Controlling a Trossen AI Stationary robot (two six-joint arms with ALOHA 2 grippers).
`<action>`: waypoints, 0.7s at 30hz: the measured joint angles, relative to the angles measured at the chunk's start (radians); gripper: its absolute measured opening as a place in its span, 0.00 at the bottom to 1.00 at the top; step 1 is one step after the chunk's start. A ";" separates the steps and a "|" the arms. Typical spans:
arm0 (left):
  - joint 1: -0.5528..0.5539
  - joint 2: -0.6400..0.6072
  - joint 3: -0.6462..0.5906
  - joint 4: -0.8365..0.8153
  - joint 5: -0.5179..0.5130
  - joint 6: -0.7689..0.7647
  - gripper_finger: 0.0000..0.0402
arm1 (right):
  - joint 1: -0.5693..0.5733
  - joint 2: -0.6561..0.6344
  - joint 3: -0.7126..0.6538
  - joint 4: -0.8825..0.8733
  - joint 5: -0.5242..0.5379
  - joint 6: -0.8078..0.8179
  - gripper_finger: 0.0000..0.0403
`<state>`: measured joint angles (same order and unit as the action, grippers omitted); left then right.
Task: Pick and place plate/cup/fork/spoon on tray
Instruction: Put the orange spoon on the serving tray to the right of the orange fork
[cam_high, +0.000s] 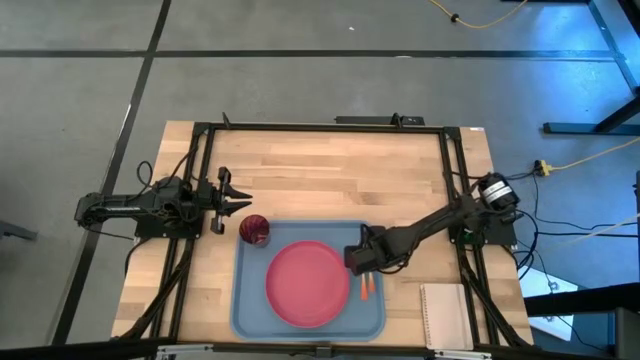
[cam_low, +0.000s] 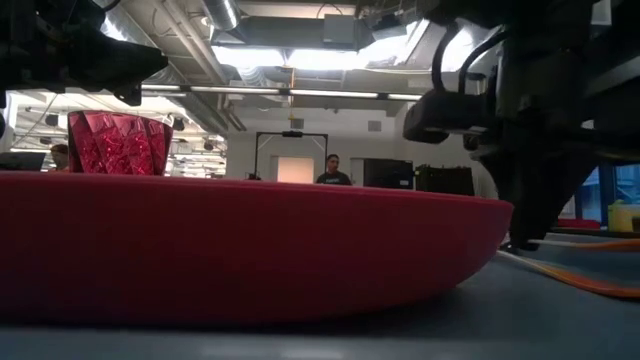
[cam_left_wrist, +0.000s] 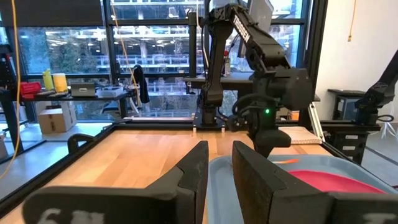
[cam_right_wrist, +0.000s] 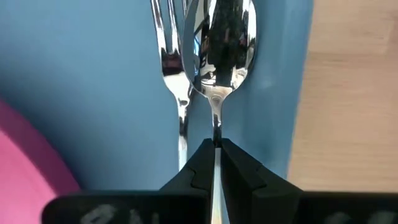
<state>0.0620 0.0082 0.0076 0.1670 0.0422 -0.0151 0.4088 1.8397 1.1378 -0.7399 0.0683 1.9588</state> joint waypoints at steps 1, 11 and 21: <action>0.000 0.000 0.000 0.001 0.000 0.000 0.17 | -0.005 0.003 0.000 0.008 -0.008 -0.003 0.05; 0.000 0.000 0.000 0.000 0.000 0.000 0.17 | -0.034 0.005 0.000 0.055 -0.002 -0.083 0.05; 0.000 0.000 0.000 0.000 0.000 0.000 0.17 | -0.044 0.022 0.002 0.113 -0.019 -0.136 0.05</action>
<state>0.0620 0.0082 0.0075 0.1673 0.0422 -0.0151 0.3649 1.8621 1.1397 -0.6271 0.0497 1.8225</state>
